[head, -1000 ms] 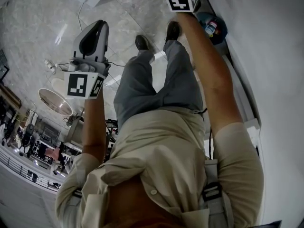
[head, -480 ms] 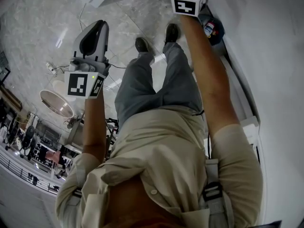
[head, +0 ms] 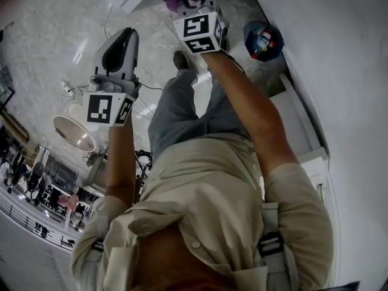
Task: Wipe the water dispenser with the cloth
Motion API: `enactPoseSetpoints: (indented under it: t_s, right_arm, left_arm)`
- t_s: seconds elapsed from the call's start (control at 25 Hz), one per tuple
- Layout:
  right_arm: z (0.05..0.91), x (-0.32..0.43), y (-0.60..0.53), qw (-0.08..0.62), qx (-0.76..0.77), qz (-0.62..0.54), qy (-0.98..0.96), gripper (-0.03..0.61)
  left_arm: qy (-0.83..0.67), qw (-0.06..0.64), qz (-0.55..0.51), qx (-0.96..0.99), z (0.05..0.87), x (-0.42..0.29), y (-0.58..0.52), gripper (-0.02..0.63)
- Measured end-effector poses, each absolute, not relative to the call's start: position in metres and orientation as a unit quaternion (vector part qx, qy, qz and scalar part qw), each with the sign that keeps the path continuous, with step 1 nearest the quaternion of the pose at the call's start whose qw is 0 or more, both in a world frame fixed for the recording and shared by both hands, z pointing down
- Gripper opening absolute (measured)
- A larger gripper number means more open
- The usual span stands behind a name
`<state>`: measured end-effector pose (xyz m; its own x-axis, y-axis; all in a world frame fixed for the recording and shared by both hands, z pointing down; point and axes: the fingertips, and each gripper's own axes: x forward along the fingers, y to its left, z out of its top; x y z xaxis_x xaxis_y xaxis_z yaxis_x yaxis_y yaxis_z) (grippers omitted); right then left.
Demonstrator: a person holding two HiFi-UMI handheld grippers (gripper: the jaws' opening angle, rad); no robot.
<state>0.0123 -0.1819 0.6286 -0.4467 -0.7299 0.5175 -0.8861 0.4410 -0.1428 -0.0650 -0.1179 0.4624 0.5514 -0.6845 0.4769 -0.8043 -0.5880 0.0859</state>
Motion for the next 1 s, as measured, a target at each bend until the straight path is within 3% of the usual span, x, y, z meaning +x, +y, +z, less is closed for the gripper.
enactPoseSetpoints:
  t_s: [0.36,0.8,1.0]
  right_arm:
    - [0.615,0.003,-0.18,0.196,0.453,0.191,-0.848,0.084]
    - [0.585,0.167,-0.267,0.175,0.613,0.186,-0.747,0.084]
    - [0.577,0.177,-0.274,0.187,0.621,0.185,-0.739,0.084]
  left_arm:
    - [-0.431,0.146,0.199,0.868,0.448,-0.064,-0.123,0.043]
    - [-0.447,0.137,0.195,0.862,0.42,-0.075,-0.12,0.043]
    - [-0.454,0.13,0.194,0.86,0.406,-0.081,-0.12,0.043]
